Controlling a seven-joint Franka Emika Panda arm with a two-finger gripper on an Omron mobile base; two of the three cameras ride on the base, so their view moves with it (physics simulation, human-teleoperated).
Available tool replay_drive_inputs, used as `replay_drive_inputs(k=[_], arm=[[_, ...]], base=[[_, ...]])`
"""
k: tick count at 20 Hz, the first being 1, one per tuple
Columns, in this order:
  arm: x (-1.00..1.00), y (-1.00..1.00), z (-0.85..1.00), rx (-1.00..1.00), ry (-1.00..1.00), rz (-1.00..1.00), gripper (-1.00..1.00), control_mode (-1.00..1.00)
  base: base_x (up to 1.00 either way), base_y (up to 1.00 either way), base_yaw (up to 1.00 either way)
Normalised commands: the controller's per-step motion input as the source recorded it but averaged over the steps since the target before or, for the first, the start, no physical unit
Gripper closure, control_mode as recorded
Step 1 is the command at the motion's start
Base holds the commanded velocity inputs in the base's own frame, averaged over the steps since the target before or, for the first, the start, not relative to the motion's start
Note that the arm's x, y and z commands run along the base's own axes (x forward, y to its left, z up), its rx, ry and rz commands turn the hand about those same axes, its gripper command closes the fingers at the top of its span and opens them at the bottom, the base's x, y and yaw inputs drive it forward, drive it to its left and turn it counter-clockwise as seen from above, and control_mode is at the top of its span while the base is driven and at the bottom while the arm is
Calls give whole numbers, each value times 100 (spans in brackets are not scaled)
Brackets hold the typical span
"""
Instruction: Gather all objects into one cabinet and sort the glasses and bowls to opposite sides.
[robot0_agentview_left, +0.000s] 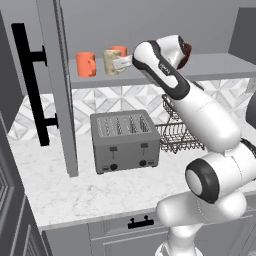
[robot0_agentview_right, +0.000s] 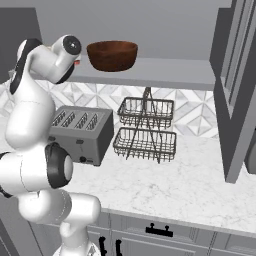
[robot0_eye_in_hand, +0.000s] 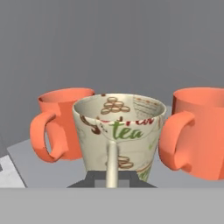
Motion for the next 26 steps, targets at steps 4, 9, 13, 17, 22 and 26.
replay_drive_inputs(k=[4, 9, 13, 17, 22, 26], arm=[[18, 14, -3, 0, 0, 0, 100, -100], [17, 9, -22, 0, 0, 0, 100, -100], [1, 7, -24, 0, 0, 0, 100, -100], [0, 8, -20, 0, 0, 0, -100, -100], [0, 0, 0, 0, 0, 0, -100, -100], [-1, 0, 0, 0, 0, 0, -100, -100]], base=[[0, 0, 0], [0, 0, 0], [0, 0, 0], [0, 0, 0], [0, 0, 0], [0, 0, 0]])
